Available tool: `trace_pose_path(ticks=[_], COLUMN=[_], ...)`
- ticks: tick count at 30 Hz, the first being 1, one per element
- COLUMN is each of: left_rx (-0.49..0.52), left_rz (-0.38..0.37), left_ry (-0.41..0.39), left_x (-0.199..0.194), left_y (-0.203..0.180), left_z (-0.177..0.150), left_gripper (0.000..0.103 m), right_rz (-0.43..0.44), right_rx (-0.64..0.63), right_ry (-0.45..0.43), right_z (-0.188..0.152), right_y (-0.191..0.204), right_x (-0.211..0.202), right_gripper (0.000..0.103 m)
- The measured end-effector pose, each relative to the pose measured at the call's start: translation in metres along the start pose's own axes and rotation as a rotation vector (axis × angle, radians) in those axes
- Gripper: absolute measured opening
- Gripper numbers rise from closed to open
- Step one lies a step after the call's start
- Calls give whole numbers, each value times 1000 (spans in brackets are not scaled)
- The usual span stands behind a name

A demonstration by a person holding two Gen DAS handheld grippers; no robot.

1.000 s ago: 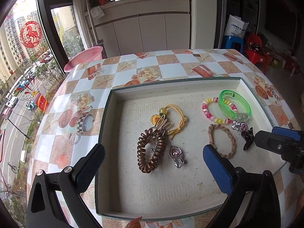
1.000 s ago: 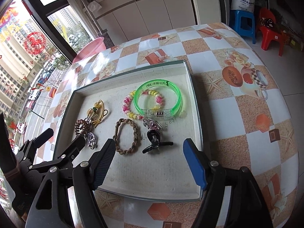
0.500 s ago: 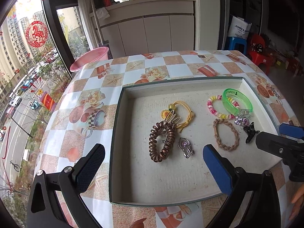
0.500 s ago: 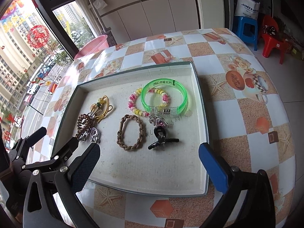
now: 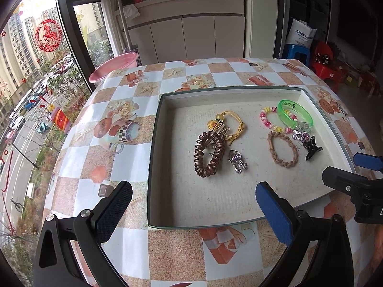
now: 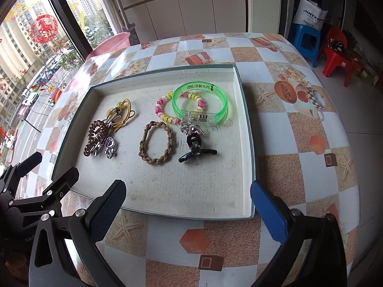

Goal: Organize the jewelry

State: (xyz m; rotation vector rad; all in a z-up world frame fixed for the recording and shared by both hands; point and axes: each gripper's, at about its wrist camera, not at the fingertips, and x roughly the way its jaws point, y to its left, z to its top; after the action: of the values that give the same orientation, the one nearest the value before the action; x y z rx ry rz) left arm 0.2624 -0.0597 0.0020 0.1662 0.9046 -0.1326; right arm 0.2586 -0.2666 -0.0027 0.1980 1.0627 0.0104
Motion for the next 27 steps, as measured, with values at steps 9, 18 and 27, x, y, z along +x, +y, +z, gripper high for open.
trace_pose_path(ticks=[9,18,27], left_rx=[-57,-94,-92], left_rz=[-23,-19,30], left_ry=[-29,-77,-193], left_x=[-26,-53,-88], left_y=[10,11,7], left_z=[-37,-76,-94], left_gripper=[103,103,103], right_rz=[-35,-82,-118], right_rx=[-27,-43,-32], right_ry=[-70,-191,-315], right_z=[-27,-66,-99], right_y=[3,11,17], right_x=[-20,-48,-80], right_gripper=[103,103,103])
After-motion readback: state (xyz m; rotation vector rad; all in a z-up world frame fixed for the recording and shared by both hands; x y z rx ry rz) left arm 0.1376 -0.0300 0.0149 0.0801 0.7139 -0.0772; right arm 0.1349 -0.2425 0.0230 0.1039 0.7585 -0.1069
